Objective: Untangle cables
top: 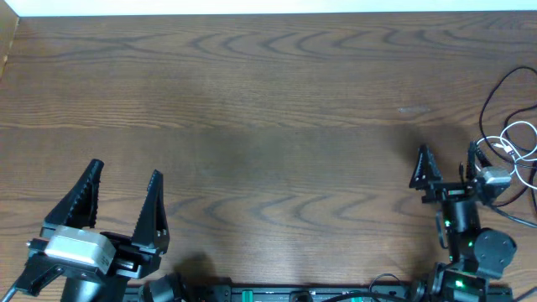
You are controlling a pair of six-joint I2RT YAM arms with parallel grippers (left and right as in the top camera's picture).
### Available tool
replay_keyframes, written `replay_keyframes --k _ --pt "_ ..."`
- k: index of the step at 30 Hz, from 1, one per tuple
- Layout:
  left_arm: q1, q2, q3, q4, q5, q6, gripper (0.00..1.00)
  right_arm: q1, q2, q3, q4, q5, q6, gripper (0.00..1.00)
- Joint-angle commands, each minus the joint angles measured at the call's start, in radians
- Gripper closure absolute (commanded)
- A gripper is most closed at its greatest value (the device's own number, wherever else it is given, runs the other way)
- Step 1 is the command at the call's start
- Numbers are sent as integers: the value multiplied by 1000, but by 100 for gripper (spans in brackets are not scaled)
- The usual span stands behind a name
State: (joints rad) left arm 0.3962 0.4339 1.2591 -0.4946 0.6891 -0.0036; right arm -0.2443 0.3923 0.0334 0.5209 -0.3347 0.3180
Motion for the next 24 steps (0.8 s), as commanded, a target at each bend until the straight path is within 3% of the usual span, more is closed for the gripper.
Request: replay_keyframes --k 1,24 --pt "-5 -3 22 1 2 -5 35 4 0 -28 23 18 56 1" --pt "-5 -3 22 -14 2 3 35 3 0 -28 -148 -26 56 1"
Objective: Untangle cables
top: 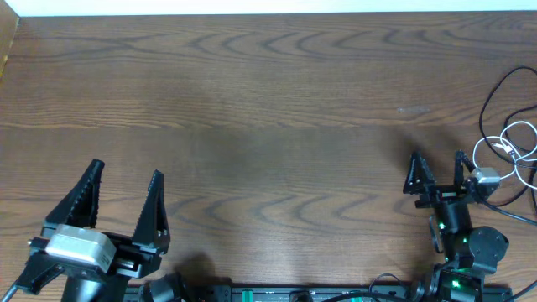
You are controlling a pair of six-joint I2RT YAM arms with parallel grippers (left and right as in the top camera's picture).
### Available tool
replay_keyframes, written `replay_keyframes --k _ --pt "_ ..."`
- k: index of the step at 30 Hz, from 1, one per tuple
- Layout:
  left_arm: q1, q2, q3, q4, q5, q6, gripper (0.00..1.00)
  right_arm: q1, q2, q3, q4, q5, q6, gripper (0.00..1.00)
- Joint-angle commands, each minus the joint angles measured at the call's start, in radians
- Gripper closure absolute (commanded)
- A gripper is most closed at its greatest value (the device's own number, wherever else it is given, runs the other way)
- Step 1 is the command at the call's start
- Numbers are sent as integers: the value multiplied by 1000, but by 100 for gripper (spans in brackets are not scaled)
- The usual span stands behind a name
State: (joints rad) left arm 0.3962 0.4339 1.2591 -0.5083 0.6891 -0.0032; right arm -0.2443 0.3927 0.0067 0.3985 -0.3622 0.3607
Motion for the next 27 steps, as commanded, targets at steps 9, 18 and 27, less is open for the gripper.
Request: replay_keyframes --k 9,18,27 --pt "-34 -3 22 -4 2 10 35 3 -1 -1 -200 -3 13 1" --pt "-40 -3 22 -4 2 10 34 3 -1 -1 -402 -3 13 1" --pt "-40 -3 22 -4 2 10 35 3 -1 -1 -444 -3 13 1"
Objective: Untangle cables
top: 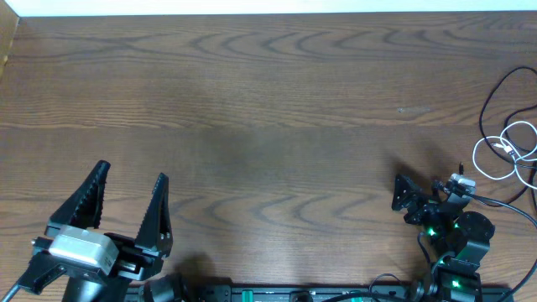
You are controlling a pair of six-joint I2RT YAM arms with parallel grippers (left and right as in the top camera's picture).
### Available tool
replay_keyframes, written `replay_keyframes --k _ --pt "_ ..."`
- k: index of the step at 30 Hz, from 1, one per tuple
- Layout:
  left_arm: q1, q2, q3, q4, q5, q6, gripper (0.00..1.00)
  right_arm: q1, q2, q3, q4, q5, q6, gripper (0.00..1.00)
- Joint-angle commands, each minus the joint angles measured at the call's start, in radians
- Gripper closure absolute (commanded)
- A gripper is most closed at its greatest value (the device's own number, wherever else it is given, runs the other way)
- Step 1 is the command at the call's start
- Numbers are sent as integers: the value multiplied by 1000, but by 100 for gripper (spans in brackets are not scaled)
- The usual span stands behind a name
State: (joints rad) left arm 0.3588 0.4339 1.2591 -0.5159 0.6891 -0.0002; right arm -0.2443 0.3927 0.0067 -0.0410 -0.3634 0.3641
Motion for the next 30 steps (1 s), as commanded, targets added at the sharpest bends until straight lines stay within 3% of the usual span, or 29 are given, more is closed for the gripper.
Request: replay_keyframes --k 1,30 --pt "-3 -3 22 3 2 7 35 3 -1 -1 -5 -2 10 1" --pt "-3 -3 22 -23 2 42 34 9 -1 -1 -5 -2 10 1"
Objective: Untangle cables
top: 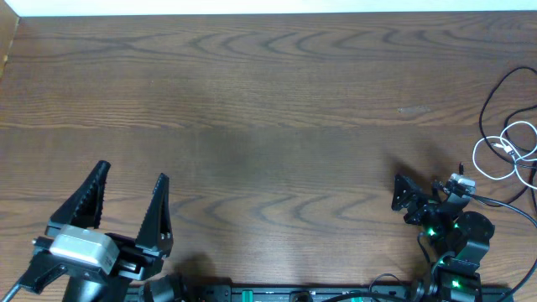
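Note:
A tangle of one black cable (500,91) and one white cable (503,144) lies at the table's right edge, partly cut off by the frame. My right gripper (418,192) sits low at the front right, left of the tangle and apart from it, its fingers spread with nothing between them. My left gripper (127,206) stands open at the front left, far from the cables, holding nothing.
The wooden table (268,101) stretches between the two arms. Its far edge meets a white strip along the top. A thin black lead (512,208) runs from the right arm's base toward the right edge.
My right gripper stood open right beside the white cable loops. Then it was a little further left, clear of them. A second ago it had dropped back toward its base, tilted, and it stays there. The left gripper has barely shifted.

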You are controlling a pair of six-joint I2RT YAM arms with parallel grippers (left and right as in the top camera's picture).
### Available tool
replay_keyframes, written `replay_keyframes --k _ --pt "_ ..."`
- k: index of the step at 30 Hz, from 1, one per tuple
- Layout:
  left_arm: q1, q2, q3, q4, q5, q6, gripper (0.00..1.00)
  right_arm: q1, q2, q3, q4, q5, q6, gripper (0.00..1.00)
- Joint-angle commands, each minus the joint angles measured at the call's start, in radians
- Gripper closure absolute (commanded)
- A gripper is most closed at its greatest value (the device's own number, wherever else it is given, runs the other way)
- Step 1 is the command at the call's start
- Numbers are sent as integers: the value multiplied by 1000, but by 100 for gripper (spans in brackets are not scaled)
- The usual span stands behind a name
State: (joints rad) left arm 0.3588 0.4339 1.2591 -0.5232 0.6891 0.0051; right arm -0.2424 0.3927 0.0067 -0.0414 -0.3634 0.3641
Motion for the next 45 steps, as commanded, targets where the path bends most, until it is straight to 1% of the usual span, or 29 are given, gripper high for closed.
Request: replay_keyframes --k 1,14,23,30,38,45 --pt "-3 -3 22 -23 2 45 34 7 -1 -1 -5 -2 10 1" --pt "-3 -3 22 -16 2 55 34 8 -10 -1 -5 -2 10 1" --pt "-3 -3 22 -17 2 55 34 21 -208 -1 -4 -2 10 1" --pt "-3 -3 22 -18 2 55 34 79 -248 -1 -5 -2 10 1" --pt "-3 -3 22 -18 2 55 34 148 -339 -1 -5 -2 10 1" --pt "-3 -3 22 -19 2 55 34 192 -360 -1 -5 -2 10 1"
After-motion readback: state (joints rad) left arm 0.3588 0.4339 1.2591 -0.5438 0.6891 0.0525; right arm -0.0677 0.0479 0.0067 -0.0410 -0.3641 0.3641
